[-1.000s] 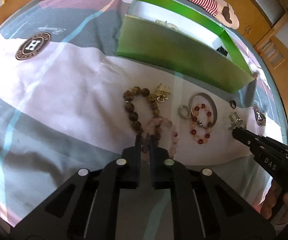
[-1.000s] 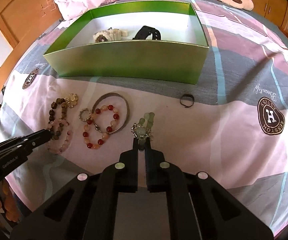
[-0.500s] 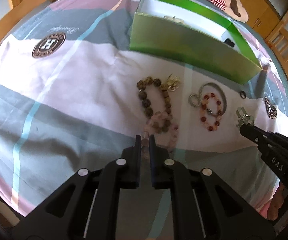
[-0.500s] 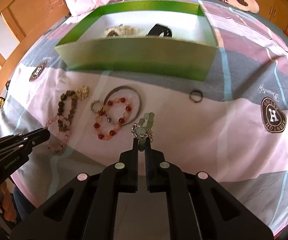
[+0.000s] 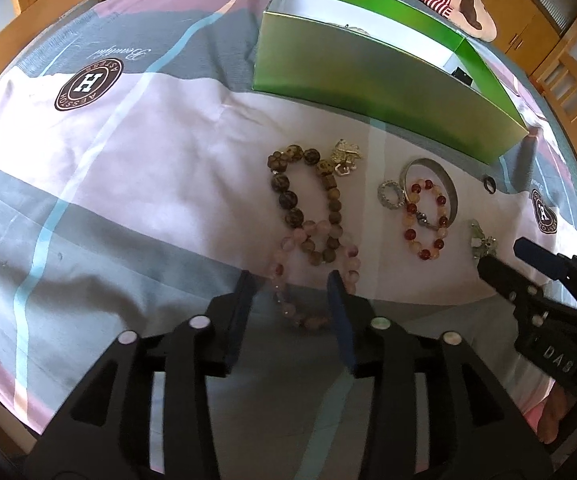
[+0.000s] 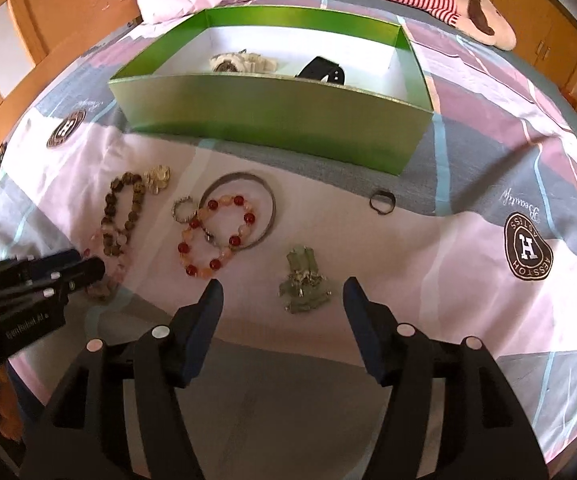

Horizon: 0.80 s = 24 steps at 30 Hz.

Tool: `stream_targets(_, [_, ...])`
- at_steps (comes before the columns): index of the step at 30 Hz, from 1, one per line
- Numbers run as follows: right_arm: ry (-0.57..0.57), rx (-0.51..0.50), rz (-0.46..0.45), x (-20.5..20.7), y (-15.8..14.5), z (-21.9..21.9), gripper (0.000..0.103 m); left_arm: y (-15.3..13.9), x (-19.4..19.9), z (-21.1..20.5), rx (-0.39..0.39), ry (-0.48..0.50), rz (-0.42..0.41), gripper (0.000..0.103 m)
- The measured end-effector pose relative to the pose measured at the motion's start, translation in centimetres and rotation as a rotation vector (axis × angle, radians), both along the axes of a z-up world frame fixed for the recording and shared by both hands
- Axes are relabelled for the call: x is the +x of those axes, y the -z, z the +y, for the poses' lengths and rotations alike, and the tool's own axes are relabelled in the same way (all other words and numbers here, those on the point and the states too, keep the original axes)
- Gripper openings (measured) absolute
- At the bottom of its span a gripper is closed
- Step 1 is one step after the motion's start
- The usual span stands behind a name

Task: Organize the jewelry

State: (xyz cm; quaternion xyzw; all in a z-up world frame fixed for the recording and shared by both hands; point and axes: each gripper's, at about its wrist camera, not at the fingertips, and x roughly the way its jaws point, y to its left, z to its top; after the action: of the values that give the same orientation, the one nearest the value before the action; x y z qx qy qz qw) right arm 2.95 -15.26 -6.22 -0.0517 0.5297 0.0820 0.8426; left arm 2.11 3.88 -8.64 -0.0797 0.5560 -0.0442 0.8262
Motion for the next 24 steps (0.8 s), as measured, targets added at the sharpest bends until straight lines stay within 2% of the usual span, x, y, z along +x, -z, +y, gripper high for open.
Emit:
stream_targets(8, [-0.021,-0.018,-0.006,0.2,0.8,0.0,0.062,0.3,0.2,-0.8,0.024,0.007,-0.008,0.045])
stream_targets(12, [-0.027,-0.012,0.021,0.7,1.9,0.5,0.046,0.5,0.3,-1.2,0.051,0.012,-0.021,0.044])
stream_targets(14, [-0.025,-0.010,0.034,0.8,2.4,0.7,0.032,0.6,0.2,-1.5,0.088,0.009,-0.028,0.033])
stream_targets(15, [-0.025,0.001,0.039,0.8,2.6,0.6,0.025,0.6,0.3,-1.7,0.107,0.009,-0.031,0.022])
stream_targets(16, [-0.026,0.011,0.036,0.8,2.6,0.6,0.023,0.6,0.3,-1.7,0.109,0.009,-0.034,0.009])
stream_targets(17, [-0.027,0.012,0.034,0.8,2.5,0.6,0.023,0.5,0.3,-1.5,0.093,0.005,-0.034,0.008])
stream_targets(19, [-0.035,0.031,0.042,0.8,2.4,0.4,0.000,0.4,0.2,-1.2,0.082,-0.001,-0.035,0.008])
stream_targets(24, [-0.029,0.045,0.027,0.7,1.5,0.0,0.000,-0.5,-0.2,-1.3,0.087,-0.003,-0.057,0.008])
